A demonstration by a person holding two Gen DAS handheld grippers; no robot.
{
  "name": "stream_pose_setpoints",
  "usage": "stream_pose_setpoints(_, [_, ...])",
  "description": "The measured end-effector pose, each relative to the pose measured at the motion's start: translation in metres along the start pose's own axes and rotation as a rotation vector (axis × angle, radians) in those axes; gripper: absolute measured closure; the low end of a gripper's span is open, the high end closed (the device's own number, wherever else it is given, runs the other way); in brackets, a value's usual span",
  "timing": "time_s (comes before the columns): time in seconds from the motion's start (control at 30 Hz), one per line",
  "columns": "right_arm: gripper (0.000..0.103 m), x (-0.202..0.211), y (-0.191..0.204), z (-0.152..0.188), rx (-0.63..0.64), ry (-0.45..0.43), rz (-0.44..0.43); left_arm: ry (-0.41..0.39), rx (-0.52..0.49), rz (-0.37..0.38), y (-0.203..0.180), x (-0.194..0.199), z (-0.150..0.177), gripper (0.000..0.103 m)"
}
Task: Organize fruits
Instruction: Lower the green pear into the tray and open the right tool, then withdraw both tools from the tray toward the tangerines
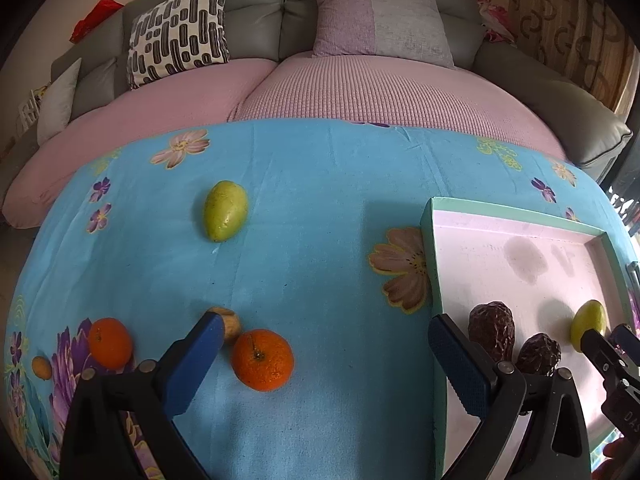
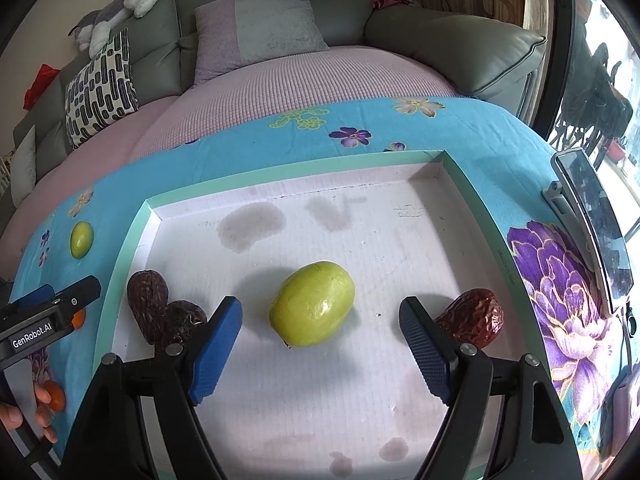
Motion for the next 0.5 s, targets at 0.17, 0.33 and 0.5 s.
stream_pose_setpoints(0.17, [0.009,0.0,0.0,0.0,0.017,-0.013,0.026,-0.017,0.028,0.001,0.003,0.005,0.004,0.0])
stream_pose_setpoints(0.33, [0.009,0.005,0.001,-0.001,0.024,-0.047,0.021,-0.041,0.027,0.0,0.003,0.011,0.006,0.0])
stream_pose_setpoints(0.5, [0.009,0.013,0.001,-0.004,0.005,-0.097,-0.005,-0.09,0.018,0.009,0.004,0.02,0.005,0.0])
Point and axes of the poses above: each gripper's, at about its wrist camera, not at the fingertips, and x roughly against the way its jaws point, y to its left, z to its underside, the point moved 2 cm from there along -x, roughly the way its jaws point, and after that the axes turned 5 degrees about -x, right-handed, at the moved point
